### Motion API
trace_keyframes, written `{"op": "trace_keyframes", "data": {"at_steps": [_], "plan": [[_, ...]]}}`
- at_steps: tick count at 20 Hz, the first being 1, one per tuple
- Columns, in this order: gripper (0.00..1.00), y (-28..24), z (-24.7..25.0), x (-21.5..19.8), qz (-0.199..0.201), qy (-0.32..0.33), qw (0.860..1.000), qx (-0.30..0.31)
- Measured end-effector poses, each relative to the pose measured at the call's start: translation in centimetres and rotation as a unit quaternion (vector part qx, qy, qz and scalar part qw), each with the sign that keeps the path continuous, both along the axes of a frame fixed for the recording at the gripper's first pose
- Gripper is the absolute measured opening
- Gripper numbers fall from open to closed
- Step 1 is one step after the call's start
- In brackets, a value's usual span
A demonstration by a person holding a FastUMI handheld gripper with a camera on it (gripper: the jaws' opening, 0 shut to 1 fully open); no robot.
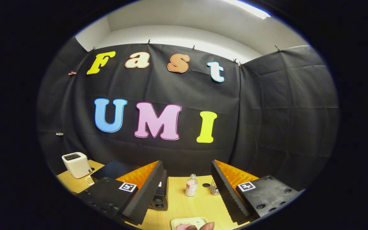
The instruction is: Open the toaster oven, put the food inside, and close the toaster oven door.
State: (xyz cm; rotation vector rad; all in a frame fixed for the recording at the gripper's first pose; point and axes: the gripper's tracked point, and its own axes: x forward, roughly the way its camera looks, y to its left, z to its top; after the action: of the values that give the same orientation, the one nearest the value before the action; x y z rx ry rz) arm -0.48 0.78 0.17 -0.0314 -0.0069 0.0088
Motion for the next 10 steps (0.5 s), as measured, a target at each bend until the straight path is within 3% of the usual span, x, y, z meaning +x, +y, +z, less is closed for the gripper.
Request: {"op": "trace_keyframes", "data": {"at_steps": [10], "plan": [[0.98,4.6,0.3,-0.1,0.014,-0.001,1.0,0.009]]}}
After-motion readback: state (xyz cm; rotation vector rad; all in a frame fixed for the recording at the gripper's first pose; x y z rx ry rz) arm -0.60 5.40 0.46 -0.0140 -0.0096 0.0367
